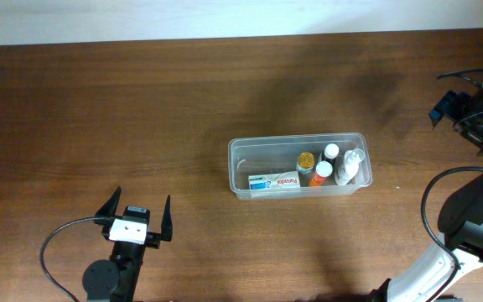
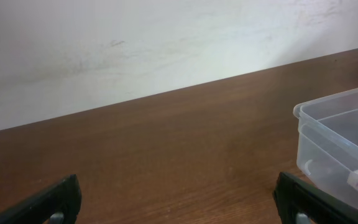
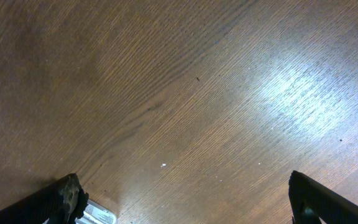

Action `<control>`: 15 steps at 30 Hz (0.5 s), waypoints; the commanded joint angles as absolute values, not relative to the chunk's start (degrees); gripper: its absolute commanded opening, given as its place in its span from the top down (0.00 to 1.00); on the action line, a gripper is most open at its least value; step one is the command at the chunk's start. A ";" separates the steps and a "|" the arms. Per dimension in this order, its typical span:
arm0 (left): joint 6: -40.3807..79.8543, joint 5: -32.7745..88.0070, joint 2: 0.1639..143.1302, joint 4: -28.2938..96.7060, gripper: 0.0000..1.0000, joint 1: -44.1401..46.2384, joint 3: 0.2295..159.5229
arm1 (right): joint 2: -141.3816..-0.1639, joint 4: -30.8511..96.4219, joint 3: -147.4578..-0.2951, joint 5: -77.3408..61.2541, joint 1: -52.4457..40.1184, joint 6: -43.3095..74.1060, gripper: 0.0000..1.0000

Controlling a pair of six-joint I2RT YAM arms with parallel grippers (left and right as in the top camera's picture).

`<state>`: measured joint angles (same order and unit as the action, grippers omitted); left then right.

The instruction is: Pack container

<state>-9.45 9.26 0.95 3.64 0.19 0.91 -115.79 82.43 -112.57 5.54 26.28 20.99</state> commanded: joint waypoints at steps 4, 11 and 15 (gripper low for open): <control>-9.96 10.13 0.30 3.64 0.01 -0.01 0.51 | -115.57 82.43 -112.60 5.85 26.26 21.52 0.02; -9.96 10.11 0.30 3.64 0.01 -0.01 0.51 | -115.66 82.41 -112.60 5.85 26.26 21.52 0.02; -9.96 10.13 0.30 3.64 0.01 -0.01 0.51 | -115.39 82.43 -112.60 5.87 26.28 21.50 0.02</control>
